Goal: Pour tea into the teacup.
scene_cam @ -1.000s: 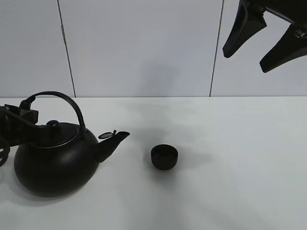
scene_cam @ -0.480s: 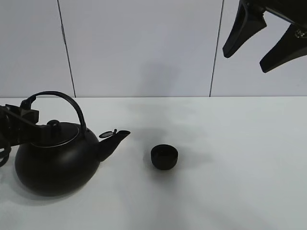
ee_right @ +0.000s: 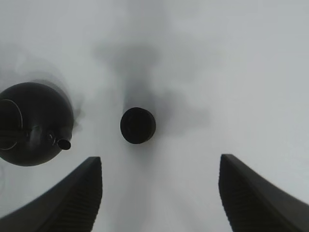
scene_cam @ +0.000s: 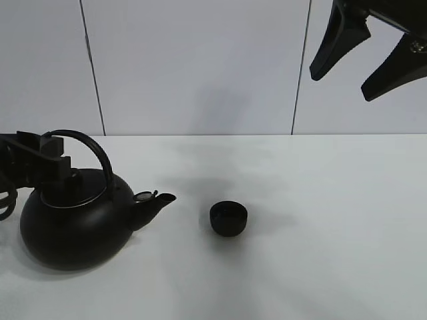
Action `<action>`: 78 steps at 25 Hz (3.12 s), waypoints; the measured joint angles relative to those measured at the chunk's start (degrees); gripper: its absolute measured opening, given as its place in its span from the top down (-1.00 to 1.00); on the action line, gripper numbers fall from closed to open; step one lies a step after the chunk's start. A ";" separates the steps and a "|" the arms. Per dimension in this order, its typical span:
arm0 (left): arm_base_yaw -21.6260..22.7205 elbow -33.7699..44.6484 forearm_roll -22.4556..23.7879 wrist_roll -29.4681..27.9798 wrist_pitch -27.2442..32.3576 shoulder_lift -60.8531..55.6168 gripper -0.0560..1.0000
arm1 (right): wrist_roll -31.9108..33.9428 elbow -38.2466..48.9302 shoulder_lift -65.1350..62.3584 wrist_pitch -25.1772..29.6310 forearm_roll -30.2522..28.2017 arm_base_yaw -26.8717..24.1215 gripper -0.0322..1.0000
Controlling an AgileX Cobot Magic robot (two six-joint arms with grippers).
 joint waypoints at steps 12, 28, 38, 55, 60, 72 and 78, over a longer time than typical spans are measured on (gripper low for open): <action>0.00 2.21 0.89 -3.23 -1.67 -0.51 0.21 | 0.00 0.00 0.00 0.00 0.00 0.00 0.02; 0.00 6.76 8.42 -12.68 -2.17 -0.74 0.11 | 0.00 0.00 0.00 0.00 0.06 0.00 0.02; 0.00 9.71 8.06 -12.92 -2.28 -8.87 0.11 | 0.00 0.00 0.00 0.00 0.06 0.00 0.02; 0.00 -9.66 14.01 -10.78 32.86 -20.97 0.11 | 0.00 0.00 0.00 0.00 0.06 0.00 0.02; 0.00 -23.18 14.45 -11.17 55.73 -20.80 0.11 | 0.00 0.00 0.00 -0.11 0.06 0.00 0.02; 1.32 -50.38 3.92 -15.68 96.59 -10.02 0.05 | 0.00 0.00 0.00 0.17 0.06 0.00 0.02; 1.32 -61.26 -0.01 -16.31 108.65 -4.53 -0.11 | 0.00 0.00 0.00 1.21 0.06 0.00 0.02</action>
